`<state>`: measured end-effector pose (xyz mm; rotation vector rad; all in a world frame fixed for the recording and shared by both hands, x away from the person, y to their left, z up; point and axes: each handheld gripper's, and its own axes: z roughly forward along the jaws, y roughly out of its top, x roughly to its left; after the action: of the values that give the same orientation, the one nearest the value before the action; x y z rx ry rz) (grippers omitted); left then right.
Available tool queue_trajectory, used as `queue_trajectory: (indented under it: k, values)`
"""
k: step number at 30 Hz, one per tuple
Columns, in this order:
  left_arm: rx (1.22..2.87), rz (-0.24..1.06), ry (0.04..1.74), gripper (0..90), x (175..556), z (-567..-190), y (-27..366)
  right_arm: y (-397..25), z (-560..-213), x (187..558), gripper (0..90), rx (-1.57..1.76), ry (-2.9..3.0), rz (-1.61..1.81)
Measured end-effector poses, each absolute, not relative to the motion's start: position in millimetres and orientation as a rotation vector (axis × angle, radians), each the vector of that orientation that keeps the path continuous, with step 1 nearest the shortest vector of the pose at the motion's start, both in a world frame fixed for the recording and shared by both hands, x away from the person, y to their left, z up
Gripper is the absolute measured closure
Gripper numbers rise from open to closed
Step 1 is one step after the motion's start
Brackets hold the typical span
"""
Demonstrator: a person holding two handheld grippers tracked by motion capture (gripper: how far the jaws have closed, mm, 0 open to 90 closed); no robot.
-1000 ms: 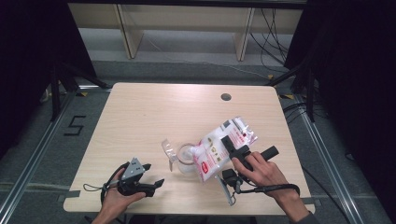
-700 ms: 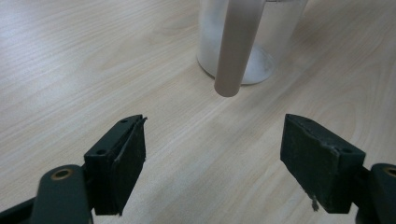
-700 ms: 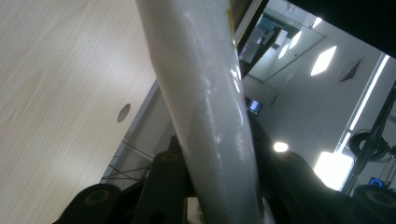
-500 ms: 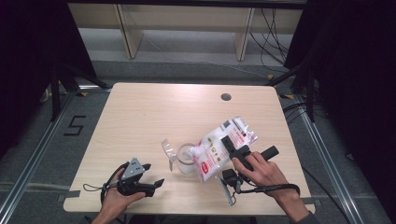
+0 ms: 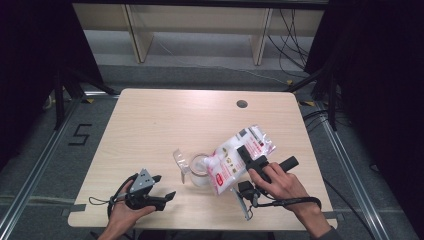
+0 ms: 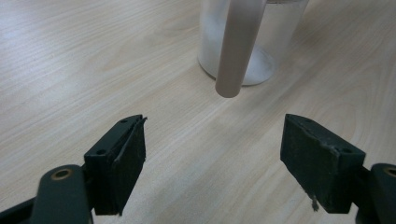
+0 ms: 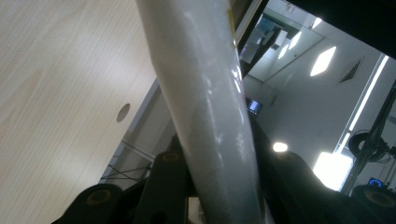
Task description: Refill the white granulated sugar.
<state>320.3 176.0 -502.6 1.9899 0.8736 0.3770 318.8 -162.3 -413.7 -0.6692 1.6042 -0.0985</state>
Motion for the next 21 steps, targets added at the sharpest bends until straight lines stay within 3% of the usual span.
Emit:
queue_trajectory:
  k: [21]
  values:
    - [1.998,0.381,0.870,22.0,320.4,-502.1,176.9,-163.4,-414.2,318.6,76.9,-0.677,1.593,-0.086]
